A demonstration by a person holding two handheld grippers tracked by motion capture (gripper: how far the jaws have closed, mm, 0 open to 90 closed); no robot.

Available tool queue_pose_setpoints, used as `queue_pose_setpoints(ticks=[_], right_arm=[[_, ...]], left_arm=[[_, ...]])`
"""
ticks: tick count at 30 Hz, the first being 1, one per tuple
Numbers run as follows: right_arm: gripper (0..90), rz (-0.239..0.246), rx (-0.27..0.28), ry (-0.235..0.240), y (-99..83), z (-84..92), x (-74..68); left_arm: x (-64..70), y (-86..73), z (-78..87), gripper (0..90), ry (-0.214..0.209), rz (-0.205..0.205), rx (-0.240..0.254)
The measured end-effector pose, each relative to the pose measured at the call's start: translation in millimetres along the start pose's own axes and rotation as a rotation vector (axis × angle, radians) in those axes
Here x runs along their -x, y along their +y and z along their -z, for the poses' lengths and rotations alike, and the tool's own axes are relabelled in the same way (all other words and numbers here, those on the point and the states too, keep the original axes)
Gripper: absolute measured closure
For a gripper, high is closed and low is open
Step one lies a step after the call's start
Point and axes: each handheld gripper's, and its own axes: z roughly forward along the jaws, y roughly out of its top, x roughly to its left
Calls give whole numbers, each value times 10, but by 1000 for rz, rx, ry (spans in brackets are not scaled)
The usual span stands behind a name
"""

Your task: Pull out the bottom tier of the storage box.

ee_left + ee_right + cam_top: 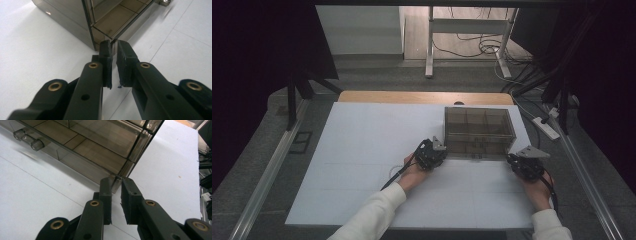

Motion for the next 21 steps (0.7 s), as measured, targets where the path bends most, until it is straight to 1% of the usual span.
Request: queue_pose_setpoints(ticks=[8, 11, 15, 17, 21], right_arm=[[788, 15, -2, -3, 1, 26, -15], [790, 13, -4, -3, -5, 32, -22], [791, 18, 2, 0, -8, 46, -26], [791, 23, 2, 2, -5, 61, -27], [794, 32, -8, 0, -21, 73, -43]], left_arm=[[10, -7, 16, 822, -1, -4, -3], [17, -11, 20, 822, -2, -4, -1], [33, -21, 34, 822, -4, -14, -5], [40, -27, 38, 823, -5, -10, -2], [45, -34, 49, 823, -8, -14, -3]])
